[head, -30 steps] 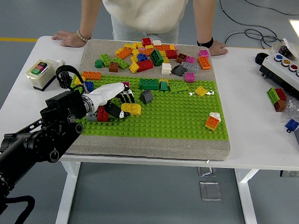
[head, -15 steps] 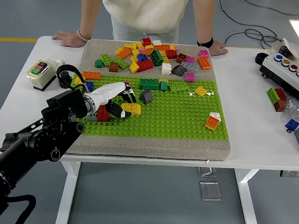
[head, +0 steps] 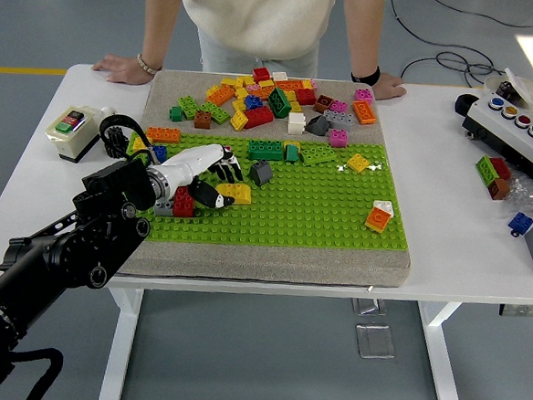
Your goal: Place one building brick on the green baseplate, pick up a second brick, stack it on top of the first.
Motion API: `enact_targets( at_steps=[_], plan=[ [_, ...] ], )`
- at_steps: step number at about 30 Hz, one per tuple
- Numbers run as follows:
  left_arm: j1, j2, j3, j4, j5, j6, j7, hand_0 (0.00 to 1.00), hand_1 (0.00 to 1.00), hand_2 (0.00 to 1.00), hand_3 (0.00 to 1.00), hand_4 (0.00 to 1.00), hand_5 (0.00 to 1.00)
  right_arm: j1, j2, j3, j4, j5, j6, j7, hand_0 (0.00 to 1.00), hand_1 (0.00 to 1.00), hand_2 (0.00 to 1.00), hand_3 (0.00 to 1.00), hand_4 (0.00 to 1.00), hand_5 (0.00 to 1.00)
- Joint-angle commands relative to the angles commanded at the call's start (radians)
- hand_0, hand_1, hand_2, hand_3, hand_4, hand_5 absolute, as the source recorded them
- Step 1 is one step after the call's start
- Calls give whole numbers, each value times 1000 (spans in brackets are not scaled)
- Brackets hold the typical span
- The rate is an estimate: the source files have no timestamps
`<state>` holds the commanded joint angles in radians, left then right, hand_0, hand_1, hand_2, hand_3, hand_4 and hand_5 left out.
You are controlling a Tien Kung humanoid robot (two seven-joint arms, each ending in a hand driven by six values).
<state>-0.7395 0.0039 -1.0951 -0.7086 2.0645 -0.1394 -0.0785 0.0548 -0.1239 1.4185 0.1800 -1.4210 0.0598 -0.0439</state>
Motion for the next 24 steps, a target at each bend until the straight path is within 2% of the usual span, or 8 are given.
enact_targets(
  at_steps=[6, 9, 10, 15, 16, 21, 22, 24],
  plan=[
    [4, 3, -3, -4, -13, -6, -3, 625, 578, 565, 562, 734, 25, -2, 1, -1, 0, -1, 0, -1, 760, 688, 734, 755, 998, 504],
    [5, 3, -11, -5, -19, -24, -9, 625, 578, 565, 562, 734, 25, -2, 1, -2, 0, 0, 0, -1, 760, 688, 734, 755, 998, 504],
    [5, 3, -11, -5, -19, -26, -9, 682, 611, 575, 564, 795, 55, -2, 1, -2, 0, 0, 1, -1, 760, 688, 734, 755, 998, 505],
    [6, 6, -26, -9, -38, -67, -37, 682, 611, 575, 564, 795, 55, -1, 1, -2, 0, 1, 1, -1, 760, 688, 734, 755, 998, 505],
    [7, 7, -32, -12, -39, -77, -44, 761, 708, 645, 701, 998, 167, -1, 1, -2, 0, 1, 1, -1, 760, 688, 734, 754, 998, 505],
    [9, 13, -49, -27, -36, -101, -54, 761, 708, 645, 701, 998, 167, -2, 1, -1, 0, 0, 1, -1, 760, 688, 734, 754, 998, 505],
    [9, 13, -50, -28, -36, -102, -54, 788, 724, 709, 764, 998, 200, -2, 1, 0, 0, 0, 1, -1, 760, 688, 734, 754, 998, 506],
    [11, 14, -53, -34, -34, -102, -55, 788, 724, 709, 764, 998, 200, -2, 1, 0, 0, 0, 1, -1, 760, 688, 734, 754, 998, 506]
  ],
)
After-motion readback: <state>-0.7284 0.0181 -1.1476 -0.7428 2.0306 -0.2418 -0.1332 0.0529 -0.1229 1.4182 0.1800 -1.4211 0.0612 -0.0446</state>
